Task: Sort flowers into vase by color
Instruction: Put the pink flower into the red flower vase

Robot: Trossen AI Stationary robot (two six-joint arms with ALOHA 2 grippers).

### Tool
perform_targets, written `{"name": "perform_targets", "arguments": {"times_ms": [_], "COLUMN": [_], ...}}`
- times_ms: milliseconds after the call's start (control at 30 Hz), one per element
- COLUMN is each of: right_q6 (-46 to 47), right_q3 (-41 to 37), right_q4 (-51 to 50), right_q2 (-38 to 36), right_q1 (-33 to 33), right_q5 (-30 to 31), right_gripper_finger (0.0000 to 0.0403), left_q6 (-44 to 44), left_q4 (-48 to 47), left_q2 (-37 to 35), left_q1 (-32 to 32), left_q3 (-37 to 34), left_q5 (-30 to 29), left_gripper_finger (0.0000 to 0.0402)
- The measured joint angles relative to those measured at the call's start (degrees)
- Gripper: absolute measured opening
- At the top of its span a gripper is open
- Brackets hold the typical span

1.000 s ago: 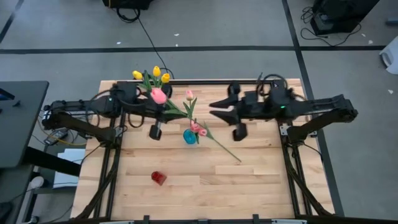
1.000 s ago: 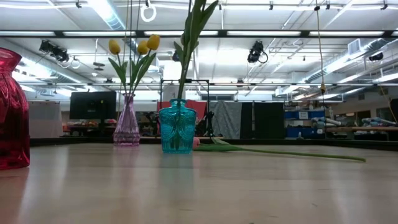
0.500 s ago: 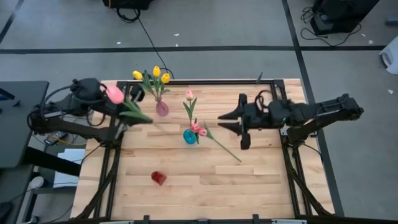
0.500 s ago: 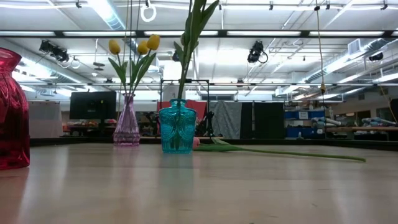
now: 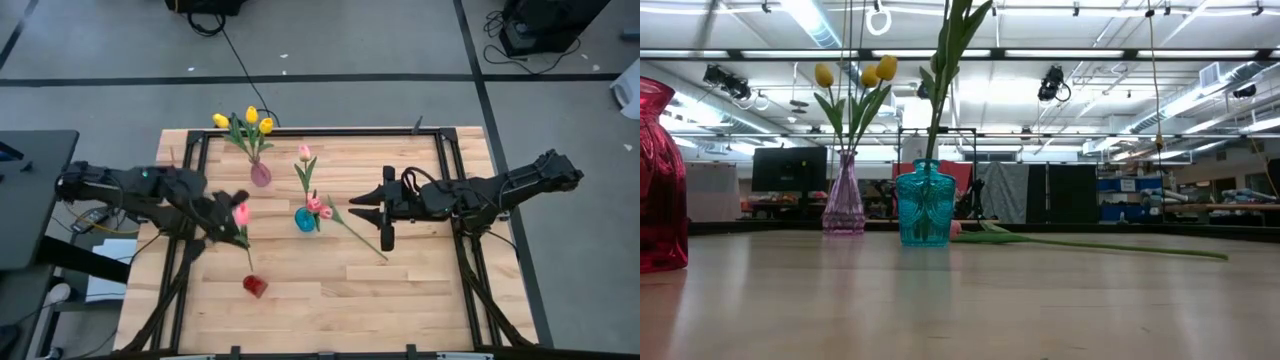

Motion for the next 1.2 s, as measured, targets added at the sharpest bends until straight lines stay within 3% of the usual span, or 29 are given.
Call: {"name": "perform_targets", "arguments": {"times_ms": [267,567,900,1200], "right_q6": [0.30,0.72,1.46,1.49], "right_q3": [-0.08,-0.08,-0.08,-0.08], "right_q4": [-0.13,-0.05,-0.08,-0.10], "right_q2": [0.00,0.02,0.02,0.02], "right_q1": [0.27,0.27,0.29,0.27], "right_q5": [1.33,1.44,1.31,1.29], "right_gripper_finger": [0.0113,0.0113,0.0113,0.0113], "left_q6": [-4.23,-3.27,-4.29,-0.92], "left_q4": [6.20,6.78,9.67,14.10], "left_q2": [0.00,-0.01,-0.01,0.02], "left_q1": [-8.57,-16.47,-19.48,-20.70], "left_q3": [-4.78,-6.13,-12.44,-19.33], "left_q5": [-3.47,-13.04,-18.66,-28.98], "left_gripper_finger": [0.0000,0.0000,0.0000,0.0000]}}
